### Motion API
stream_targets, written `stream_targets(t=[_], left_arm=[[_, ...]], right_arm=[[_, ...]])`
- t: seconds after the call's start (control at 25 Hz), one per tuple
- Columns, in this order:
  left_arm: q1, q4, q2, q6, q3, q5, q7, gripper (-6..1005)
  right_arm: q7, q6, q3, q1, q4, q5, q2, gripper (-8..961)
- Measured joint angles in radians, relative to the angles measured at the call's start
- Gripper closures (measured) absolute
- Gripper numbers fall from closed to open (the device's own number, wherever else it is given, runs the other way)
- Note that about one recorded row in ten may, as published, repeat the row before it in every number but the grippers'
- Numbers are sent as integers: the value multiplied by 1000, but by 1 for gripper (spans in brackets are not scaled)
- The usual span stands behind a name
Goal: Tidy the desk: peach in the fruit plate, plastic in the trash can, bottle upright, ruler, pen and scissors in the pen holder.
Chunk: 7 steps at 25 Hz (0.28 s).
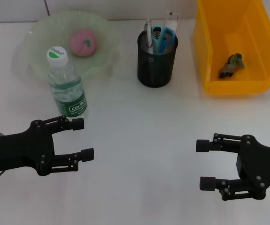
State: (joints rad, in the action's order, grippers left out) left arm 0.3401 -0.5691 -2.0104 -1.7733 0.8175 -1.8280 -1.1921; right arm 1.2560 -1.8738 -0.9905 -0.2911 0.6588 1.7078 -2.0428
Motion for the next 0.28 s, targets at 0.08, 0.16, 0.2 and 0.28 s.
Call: stream_targets(t=[0.08, 0.16, 0.2, 0.28], left_arm=[[-1, 0, 0, -2, 0, -1, 0, 155], [-2, 0, 0, -2, 0, -1, 0, 155], [-3, 0, 0, -2, 0, -1, 0, 155], [-5, 0, 1, -3, 0, 0, 0, 155]], right_arm=[[0, 1, -1, -5, -1, 2, -2, 149], [0, 1, -1, -9, -1, 2, -5, 149], [0, 1, -1, -11, -1, 2, -6, 149], [0, 1, 0, -13, -1, 3, -7, 149]])
